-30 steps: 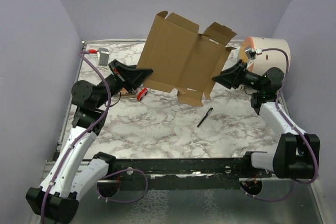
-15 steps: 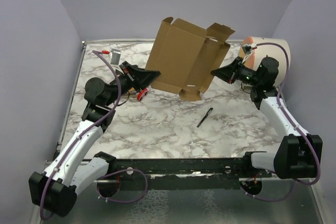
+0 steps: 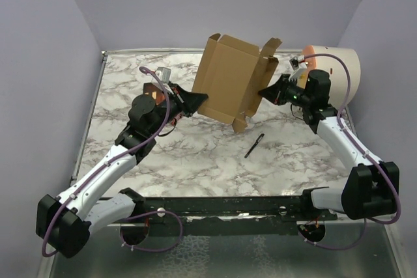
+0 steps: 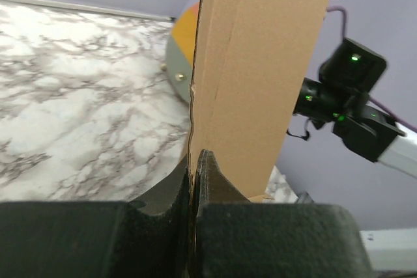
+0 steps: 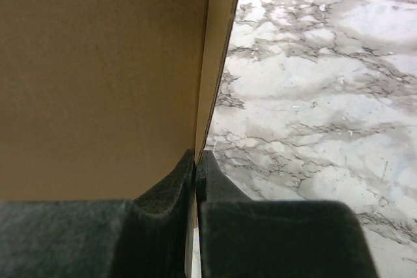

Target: Fold the paper box

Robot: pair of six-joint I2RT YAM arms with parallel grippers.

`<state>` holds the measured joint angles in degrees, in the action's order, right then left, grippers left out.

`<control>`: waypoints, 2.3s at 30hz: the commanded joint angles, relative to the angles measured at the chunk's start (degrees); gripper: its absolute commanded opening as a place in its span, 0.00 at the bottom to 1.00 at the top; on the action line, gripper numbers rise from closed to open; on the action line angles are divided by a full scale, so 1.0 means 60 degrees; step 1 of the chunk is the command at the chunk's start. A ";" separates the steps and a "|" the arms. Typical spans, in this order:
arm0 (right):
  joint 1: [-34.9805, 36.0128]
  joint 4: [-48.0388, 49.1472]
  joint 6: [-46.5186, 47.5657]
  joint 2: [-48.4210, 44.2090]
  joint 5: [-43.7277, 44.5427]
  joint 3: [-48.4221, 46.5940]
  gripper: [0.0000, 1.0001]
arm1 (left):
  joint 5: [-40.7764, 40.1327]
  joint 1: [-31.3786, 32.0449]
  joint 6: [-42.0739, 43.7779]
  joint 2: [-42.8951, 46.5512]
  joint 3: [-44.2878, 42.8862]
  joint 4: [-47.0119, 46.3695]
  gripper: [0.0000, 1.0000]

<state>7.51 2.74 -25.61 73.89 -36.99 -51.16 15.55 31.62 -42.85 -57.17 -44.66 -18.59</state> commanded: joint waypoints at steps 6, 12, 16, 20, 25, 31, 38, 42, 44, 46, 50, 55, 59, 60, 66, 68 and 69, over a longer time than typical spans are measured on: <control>0.0271 -0.0105 0.0774 0.0338 0.0942 0.0135 0.01 | -0.2305 0.0048 0.1330 0.0121 0.0064 0.2395 0.00; 0.0475 0.0182 0.0815 0.0994 0.0961 0.0521 0.03 | -0.2587 -0.0002 0.1819 0.0177 0.0425 0.2786 0.00; 0.0558 0.0529 0.0659 0.1385 0.0610 0.0690 0.07 | -0.2480 -0.0201 0.2184 0.0145 0.0556 0.2911 0.00; 0.0774 0.0635 0.0758 0.1709 0.0442 0.0700 0.08 | -0.1620 -0.0437 0.2555 -0.0405 0.0357 0.3034 0.00; 0.1083 0.0640 0.1136 0.2065 0.0747 0.0758 0.08 | -0.0724 -0.0505 0.3107 -0.1368 -0.0326 0.3391 0.00; 0.1597 0.0586 0.1769 0.2948 0.1435 0.0736 0.08 | -0.0186 -0.0539 0.3389 -0.2296 -0.0895 0.3618 0.00; 0.1852 0.0255 0.2050 0.3745 0.1748 0.0212 0.16 | 0.0412 -0.0552 0.3485 -0.2806 -0.1165 0.3676 0.00; 0.1869 0.0447 0.2077 0.3761 0.0994 0.0320 0.23 | 0.0614 -0.0628 0.3823 -0.3053 -0.1329 0.3909 0.00; 0.1869 0.0521 0.2141 0.3751 0.0538 0.0351 0.26 | 0.0819 -0.0672 0.4110 -0.3211 -0.1510 0.4121 0.00; 0.1869 0.0628 0.2197 0.3739 0.0100 0.0410 0.29 | 0.0977 -0.0779 0.4433 -0.3382 -0.1767 0.4399 0.00; 0.1869 0.0630 0.2402 0.3733 -0.0531 0.0489 0.38 | 0.1287 -0.1038 0.5071 -0.3782 -0.2394 0.5130 0.00; 0.1827 0.0369 0.3201 0.3579 -0.1055 0.0713 0.51 | 0.1430 -0.1437 0.5719 -0.4124 -0.2985 0.5882 0.00; 0.1228 0.0169 0.3901 0.3349 -0.2200 0.0918 0.58 | 0.1557 -0.1780 0.6091 -0.4215 -0.3246 0.6220 0.00; 0.0923 0.0116 0.3978 0.3340 -0.2741 0.0906 0.59 | 0.1625 -0.1858 0.6236 -0.4227 -0.3289 0.6288 0.00; -0.0242 -0.1302 0.5514 0.3362 -0.5002 0.0332 0.64 | 0.1755 -0.2002 0.7149 -0.4329 -0.3674 0.6860 0.00; -0.0408 -0.1867 0.6034 0.3288 -0.5242 0.0129 0.65 | 0.1742 -0.2008 0.7343 -0.4320 -0.3703 0.6962 0.00; -0.0496 -0.2188 0.6352 0.3217 -0.5282 0.0011 0.66 | 0.1707 -0.2007 0.7434 -0.4306 -0.3712 0.6998 0.00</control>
<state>5.93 -1.50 2.26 95.55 -59.29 -47.51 23.64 19.84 -2.92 -82.81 -65.30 20.93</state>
